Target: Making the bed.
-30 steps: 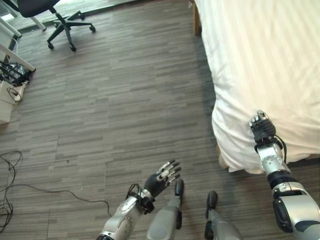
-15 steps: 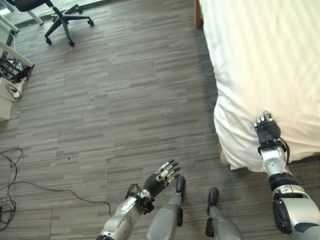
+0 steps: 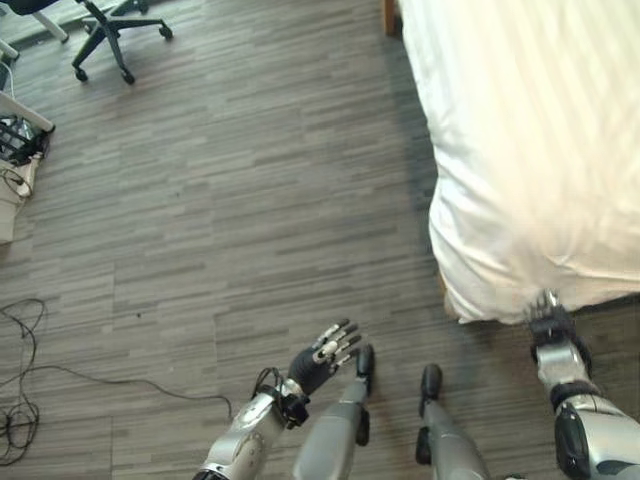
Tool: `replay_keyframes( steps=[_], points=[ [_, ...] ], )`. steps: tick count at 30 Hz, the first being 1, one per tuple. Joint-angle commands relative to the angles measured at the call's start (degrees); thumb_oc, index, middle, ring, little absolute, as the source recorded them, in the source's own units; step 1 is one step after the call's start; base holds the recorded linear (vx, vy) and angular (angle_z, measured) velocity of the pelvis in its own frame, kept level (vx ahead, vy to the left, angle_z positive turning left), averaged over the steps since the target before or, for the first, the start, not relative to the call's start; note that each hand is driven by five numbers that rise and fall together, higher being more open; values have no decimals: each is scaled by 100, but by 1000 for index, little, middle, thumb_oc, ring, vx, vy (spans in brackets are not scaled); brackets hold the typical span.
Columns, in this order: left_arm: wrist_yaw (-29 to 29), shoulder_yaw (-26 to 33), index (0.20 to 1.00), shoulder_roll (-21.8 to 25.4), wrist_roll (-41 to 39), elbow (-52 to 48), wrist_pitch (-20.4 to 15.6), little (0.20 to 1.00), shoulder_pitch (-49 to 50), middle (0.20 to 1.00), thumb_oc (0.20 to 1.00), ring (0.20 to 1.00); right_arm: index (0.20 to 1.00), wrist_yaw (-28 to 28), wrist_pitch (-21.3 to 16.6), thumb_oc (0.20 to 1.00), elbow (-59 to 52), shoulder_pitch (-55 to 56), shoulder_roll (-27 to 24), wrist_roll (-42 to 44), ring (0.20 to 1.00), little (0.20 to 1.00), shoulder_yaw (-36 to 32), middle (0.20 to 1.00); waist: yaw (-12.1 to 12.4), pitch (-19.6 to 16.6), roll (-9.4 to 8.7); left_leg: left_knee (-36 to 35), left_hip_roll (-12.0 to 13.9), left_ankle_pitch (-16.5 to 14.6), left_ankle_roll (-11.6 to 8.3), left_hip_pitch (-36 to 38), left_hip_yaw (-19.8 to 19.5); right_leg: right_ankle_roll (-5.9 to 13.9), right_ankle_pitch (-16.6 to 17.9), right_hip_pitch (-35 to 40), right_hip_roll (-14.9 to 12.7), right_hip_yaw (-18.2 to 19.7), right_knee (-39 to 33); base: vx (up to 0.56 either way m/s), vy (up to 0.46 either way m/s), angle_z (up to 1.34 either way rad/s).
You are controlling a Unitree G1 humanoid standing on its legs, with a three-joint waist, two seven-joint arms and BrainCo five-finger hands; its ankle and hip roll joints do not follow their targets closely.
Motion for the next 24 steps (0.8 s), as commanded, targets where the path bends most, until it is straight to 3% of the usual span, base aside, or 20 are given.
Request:
replay_keyframes(
  steps=[1,8,13,15,19,24],
  points=[
    [-67,14,1000,-209,94,-242,-234,1000,-209,1000,1000,1000,200,-76,-19,200,26,204,-455,75,200,200,24,200,-10,114,-28,32,-92,-314,-6,223,-292,318,537,-233,-139,-21,63,3,1,-14],
    [-25,116,1000,-102,121,-339,-289,1000,-216,1000,1000,1000,200,-134,-41,200,48,389,-821,-17,200,200,-232,200,-121,114,-73,32,-77,-327,-15,233,-262,326,550,-241,-144,-11,63,2,1,-6],
    [-38,281,1000,-20,101,-359,-258,1000,-143,1000,1000,1000,200,-291,-298,200,-305,847,-1293,201,200,200,-994,200,-319,55,-239,32,-44,-384,-8,325,-234,323,513,-164,-111,6,63,0,0,0],
    [-23,392,1000,21,55,-357,-283,1000,-119,1000,1000,1000,200,-315,-668,200,-990,1099,-1412,476,200,200,-1427,200,-465,-1,-380,32,-16,-425,-1,381,-227,327,495,-116,-96,21,63,0,0,0],
    [-6,450,1000,121,2,-436,-291,1000,-109,1000,1000,1000,200,-337,-1055,200,-2179,1341,-1250,581,200,200,-1596,200,-556,-43,-543,32,9,-447,3,445,-207,327,495,-56,-84,54,63,-8,-3,-3],
    [52,523,1000,151,53,-461,-290,1000,-7,1000,1000,1000,200,-228,-1333,200,-4621,1544,-716,-142,200,200,-707,200,-564,-89,-705,32,43,-443,13,542,-157,301,510,23,-68,81,63,-19,3,-14]
  ],
)
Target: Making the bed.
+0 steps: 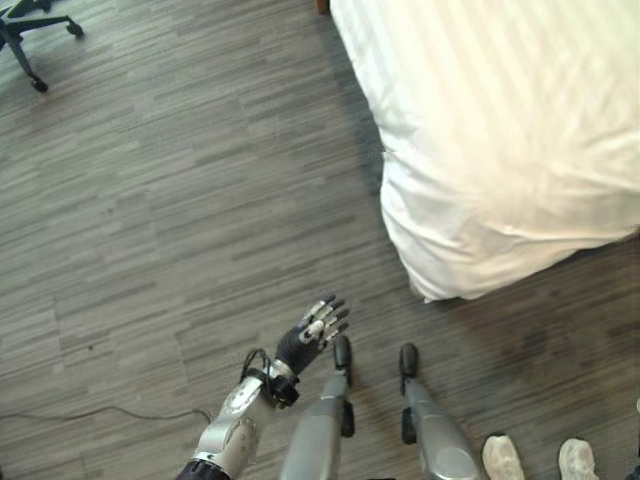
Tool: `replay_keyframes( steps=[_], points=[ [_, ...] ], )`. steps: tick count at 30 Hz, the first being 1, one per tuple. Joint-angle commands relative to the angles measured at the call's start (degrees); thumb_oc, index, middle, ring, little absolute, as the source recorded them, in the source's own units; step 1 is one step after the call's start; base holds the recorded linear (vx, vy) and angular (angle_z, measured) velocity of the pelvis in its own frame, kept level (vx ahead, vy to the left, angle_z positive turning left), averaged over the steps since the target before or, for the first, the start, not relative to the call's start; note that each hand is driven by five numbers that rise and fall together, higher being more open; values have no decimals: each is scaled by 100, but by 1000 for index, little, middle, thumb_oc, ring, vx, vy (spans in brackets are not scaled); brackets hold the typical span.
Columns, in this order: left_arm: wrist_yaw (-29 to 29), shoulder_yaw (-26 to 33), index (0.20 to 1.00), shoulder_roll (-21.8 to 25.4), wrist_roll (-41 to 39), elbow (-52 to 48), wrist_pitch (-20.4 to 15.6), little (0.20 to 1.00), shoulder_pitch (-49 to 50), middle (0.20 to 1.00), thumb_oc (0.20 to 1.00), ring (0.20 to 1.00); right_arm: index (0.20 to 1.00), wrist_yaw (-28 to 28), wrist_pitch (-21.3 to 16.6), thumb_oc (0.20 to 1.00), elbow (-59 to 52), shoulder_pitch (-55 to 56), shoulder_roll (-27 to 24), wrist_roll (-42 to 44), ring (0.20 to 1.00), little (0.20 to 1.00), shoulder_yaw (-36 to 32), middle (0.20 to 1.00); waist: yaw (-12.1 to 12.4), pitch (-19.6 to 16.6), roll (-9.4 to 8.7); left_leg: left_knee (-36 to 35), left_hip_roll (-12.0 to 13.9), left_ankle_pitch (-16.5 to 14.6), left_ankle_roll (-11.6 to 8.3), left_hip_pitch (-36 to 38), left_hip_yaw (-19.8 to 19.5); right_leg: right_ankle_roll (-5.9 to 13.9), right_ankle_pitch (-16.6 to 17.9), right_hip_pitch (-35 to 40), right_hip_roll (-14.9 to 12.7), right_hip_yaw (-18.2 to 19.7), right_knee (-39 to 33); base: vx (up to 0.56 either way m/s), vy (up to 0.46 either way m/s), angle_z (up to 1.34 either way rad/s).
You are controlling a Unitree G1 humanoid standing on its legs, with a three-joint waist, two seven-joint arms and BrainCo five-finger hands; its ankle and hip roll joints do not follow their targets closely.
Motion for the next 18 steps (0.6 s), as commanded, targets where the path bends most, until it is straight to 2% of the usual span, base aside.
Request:
replay_keyframes(
  steps=[1,2,3,4,7,8,9,14,15,18],
  points=[
    [14,-22,1000,113,31,-80,-180,1000,112,1000,1000,1000,200,84,-355,200,-589,17,171,-509,200,200,522,200,140,-402,-190,32,-106,-416,29,209,-372,345,432,-207,-204,-163,59,-20,8,-5],
    [56,-8,1000,96,78,-97,-181,1000,141,1000,1000,1000,200,153,-277,200,-1319,60,393,-844,200,200,1049,200,176,-410,-205,32,-103,-405,33,240,-354,334,443,-184,-204,-151,59,-23,10,-3],
    [68,1,1000,97,122,-106,-186,1000,177,1000,1000,1000,200,222,-162,200,-1608,116,480,-973,200,200,1301,200,190,-422,-222,32,-104,-401,36,257,-351,330,445,-168,-204,-144,59,0,0,0],
    [68,10,1000,100,124,-110,-185,1000,193,1000,1000,1000,200,201,-155,200,-1639,133,497,-991,200,200,1312,200,183,-427,-229,32,-105,-402,36,262,-349,330,444,-163,-205,-143,59,0,0,0],
    [8,-46,1000,113,198,-139,-172,1000,226,1000,1000,1000,200,431,120,200,-1998,-23,447,-1238,200,200,2062,200,284,-452,-243,32,-113,-382,37,273,-361,321,449,-137,-212,-157,59,0,0,0],
    [7,-39,1000,112,199,-140,-172,1000,232,1000,1000,1000,200,425,122,200,-2004,-24,450,-1242,200,200,2070,200,276,-452,-246,32,-113,-382,37,274,-361,321,448,-135,-212,-158,59,-21,-9,4],
    [-50,-100,1000,120,230,-128,-163,1000,282,1000,1000,1000,200,682,420,200,-2134,-195,551,-1221,200,200,2808,200,404,-437,-224,32,-121,-373,34,310,-385,307,441,-89,-216,-193,59,-19,-4,5],
    [-105,-100,1000,98,286,-98,-206,1000,294,1000,1000,1000,200,888,646,200,-1870,-350,633,-1361,200,200,3391,200,512,-450,-202,32,-143,-325,35,283,-431,304,458,-96,-227,-261,59,-7,-2,3],
    [-131,-83,1000,61,278,-44,-218,1000,291,1000,1000,1000,200,957,759,200,-1527,-518,757,-1498,200,200,3685,200,602,-438,-176,32,-150,-311,32,262,-473,305,453,-92,-237,-310,59,-10,-20,3],
    [-136,-99,1000,10,218,38,-221,1000,257,1000,1000,1000,200,915,800,200,-945,-870,928,-1481,200,200,3852,200,714,-410,-133,32,-169,-284,30,217,-524,309,469,-116,-246,-360,59,-15,-16,15]
  ],
)
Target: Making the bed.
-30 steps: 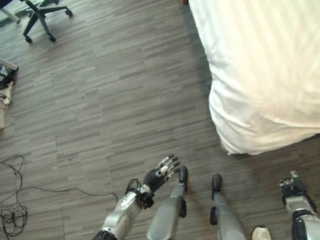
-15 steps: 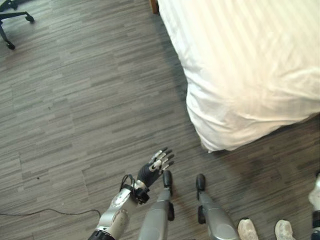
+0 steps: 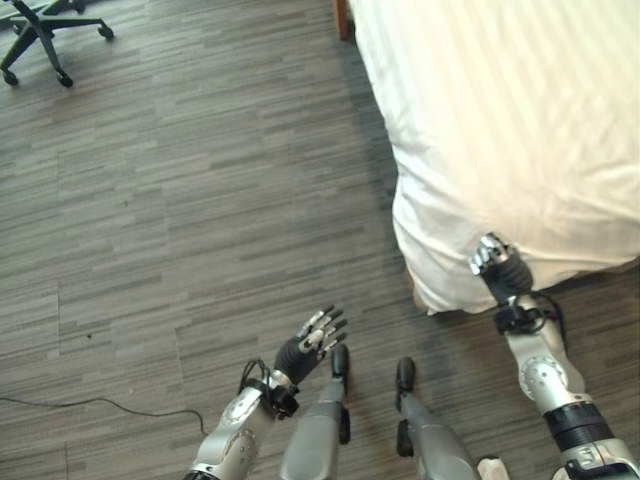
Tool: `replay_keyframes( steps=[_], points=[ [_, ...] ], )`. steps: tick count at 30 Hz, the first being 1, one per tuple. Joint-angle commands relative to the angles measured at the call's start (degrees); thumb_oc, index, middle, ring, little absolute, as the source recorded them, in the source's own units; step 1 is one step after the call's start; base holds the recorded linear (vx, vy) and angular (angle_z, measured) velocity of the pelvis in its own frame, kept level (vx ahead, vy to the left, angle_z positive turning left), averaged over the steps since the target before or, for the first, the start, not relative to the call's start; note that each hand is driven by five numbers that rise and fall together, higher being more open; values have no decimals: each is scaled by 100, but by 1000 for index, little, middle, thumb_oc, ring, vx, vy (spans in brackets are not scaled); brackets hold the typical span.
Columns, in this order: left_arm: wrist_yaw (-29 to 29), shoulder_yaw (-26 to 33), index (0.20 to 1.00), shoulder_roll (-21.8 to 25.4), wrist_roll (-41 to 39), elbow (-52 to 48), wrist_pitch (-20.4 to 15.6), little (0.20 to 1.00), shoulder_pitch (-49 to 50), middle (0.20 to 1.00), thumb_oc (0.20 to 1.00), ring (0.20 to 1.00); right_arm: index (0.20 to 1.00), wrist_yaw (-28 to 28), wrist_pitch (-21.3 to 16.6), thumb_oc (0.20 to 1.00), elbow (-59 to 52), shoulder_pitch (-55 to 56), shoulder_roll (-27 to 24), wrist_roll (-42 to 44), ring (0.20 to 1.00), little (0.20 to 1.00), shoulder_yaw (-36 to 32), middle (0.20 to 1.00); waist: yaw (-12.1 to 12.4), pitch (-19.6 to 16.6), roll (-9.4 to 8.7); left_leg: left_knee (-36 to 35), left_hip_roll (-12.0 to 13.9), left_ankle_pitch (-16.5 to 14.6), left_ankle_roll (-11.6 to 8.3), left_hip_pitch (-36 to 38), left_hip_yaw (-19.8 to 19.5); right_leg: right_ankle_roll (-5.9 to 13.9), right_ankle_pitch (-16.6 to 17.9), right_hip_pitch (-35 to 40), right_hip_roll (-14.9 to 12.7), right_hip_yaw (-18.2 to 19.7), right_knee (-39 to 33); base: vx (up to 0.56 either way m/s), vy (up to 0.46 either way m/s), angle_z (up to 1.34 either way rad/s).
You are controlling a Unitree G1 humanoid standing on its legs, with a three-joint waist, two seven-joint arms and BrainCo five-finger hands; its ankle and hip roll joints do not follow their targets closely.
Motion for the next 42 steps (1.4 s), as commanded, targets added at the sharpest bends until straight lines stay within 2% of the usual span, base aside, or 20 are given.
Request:
replay_keyframes(
  steps=[1,6,13,24,25,32,37,42],
  points=[
    [-176,-36,1000,36,120,33,-222,1000,16,1000,1000,1000,200,117,-51,200,206,-384,85,-165,200,200,82,200,261,-267,-106,31,-197,-296,14,82,-407,326,465,-294,-278,-235,60,-25,-12,13],
    [-93,-151,1000,-14,122,120,-251,1000,-132,1000,1000,1000,200,-129,2,200,1144,-1205,70,-387,200,200,199,200,448,-207,-49,31,-214,-258,2,-28,-483,334,480,-368,-282,-313,60,-8,-9,11],
    [-74,-268,1000,21,56,111,-222,1000,-181,1000,1000,1000,200,-328,-59,200,1566,-1886,-40,-160,200,200,-17,200,588,-128,-22,31,-215,-222,-14,-189,-528,342,511,-502,-276,-336,60,-2,-3,5],
    [-17,-238,1000,27,69,102,-213,1000,-192,1000,1000,1000,200,-540,-120,200,2016,-1991,-184,-48,200,200,-413,200,620,-48,7,31,-224,-204,-20,-341,-570,339,515,-633,-265,-361,60,8,-3,1],
    [7,-263,1000,54,40,79,-198,1000,-170,1000,1000,1000,200,-705,-153,200,2504,-2175,-336,24,200,200,-670,200,636,2,51,31,-225,-196,-23,-404,-580,343,524,-699,-268,-357,60,0,0,0],
    [49,-270,1000,160,32,-90,-217,1000,-155,1000,1000,1000,200,-932,-234,200,3170,-2484,-658,167,200,200,-1090,200,683,233,196,31,-234,-119,-45,-717,-630,347,585,-991,-273,-347,60,-10,-3,0],
    [85,-351,1000,199,87,-126,-217,1000,-159,1000,1000,1000,200,-992,-194,200,3747,-2664,-914,104,200,200,-1113,200,715,379,252,31,-211,-64,-66,-978,-643,359,659,-1229,-255,-359,60,-26,-6,4],
    [84,-416,1000,174,201,-147,-236,1000,-215,1000,1000,1000,200,-914,-72,200,4085,-2432,-792,-10,200,200,-1130,200,687,486,288,31,-206,-42,-63,-1063,-652,344,674,-1311,-238,-350,60,-11,-1,5]
  ],
)
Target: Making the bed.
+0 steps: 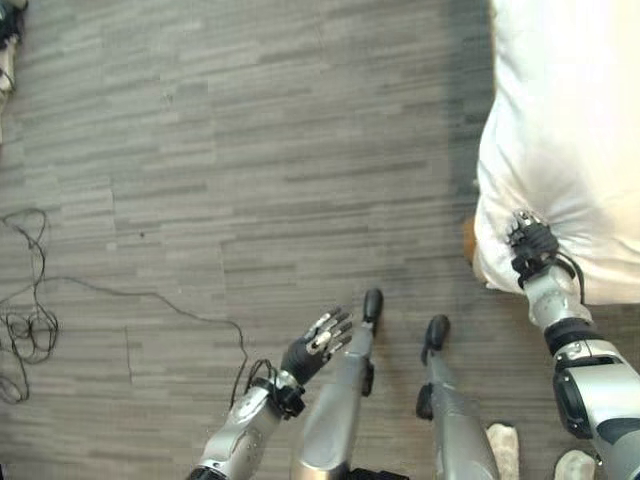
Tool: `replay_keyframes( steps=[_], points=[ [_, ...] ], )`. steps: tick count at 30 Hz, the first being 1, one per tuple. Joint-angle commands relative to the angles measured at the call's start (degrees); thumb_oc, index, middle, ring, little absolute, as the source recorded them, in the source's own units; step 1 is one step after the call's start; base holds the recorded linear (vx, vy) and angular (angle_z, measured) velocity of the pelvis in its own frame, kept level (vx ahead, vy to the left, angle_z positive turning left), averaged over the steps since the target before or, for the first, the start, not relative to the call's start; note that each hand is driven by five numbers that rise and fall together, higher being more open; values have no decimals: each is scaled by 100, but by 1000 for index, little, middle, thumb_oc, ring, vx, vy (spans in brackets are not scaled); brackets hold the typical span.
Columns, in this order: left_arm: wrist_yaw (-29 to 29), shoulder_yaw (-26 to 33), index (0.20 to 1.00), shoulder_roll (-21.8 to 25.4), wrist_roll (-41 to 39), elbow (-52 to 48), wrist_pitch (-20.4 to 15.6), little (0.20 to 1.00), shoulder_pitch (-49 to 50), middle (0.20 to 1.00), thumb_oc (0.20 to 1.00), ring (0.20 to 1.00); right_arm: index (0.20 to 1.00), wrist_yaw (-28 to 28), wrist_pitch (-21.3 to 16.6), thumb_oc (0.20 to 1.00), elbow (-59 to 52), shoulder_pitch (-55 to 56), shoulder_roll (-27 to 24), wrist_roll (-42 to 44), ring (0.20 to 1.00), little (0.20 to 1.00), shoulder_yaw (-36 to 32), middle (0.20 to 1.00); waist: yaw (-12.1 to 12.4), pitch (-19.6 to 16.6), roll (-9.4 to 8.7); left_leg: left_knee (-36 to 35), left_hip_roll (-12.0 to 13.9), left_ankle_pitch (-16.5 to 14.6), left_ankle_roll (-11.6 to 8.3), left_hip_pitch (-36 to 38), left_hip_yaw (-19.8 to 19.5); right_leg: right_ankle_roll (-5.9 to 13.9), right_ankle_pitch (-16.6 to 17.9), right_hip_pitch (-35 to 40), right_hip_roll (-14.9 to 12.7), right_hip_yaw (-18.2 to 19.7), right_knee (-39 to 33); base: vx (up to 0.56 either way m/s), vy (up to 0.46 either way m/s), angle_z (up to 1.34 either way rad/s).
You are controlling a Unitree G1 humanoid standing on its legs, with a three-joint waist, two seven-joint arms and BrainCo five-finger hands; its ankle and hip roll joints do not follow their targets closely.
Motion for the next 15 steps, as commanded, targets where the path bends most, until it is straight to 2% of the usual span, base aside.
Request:
replay_keyframes(
  steps=[1,5,12,15],
  points=[
    [-44,-107,1000,122,223,-305,-160,1000,-73,1000,1000,1000,200,-145,-11,200,333,270,-389,106,200,200,-103,200,-48,-172,-143,29,-123,-280,-67,151,-339,331,628,-208,-182,-28,55,4,-5,3],
    [-34,-114,1000,20,263,-282,-175,1000,-111,1000,1000,1000,200,-62,72,200,723,801,-148,36,200,200,-301,200,-127,-121,-123,29,-130,-291,-59,158,-356,325,615,-200,-184,-39,55,1,-4,2],
    [10,37,1000,-28,234,-303,-231,1000,-198,1000,1000,1000,200,25,188,200,1038,1660,-174,-78,200,200,-691,200,-348,-142,-174,29,-124,-335,-59,267,-321,328,592,-118,-200,1,55,0,1,-1],
    [10,27,1000,-26,234,-302,-232,1000,-190,1000,1000,1000,200,30,188,200,1032,1680,-173,-79,200,200,-698,200,-340,-144,-173,29,-125,-338,-58,277,-319,329,589,-108,-200,2,55,0,0,0]
  ],
)
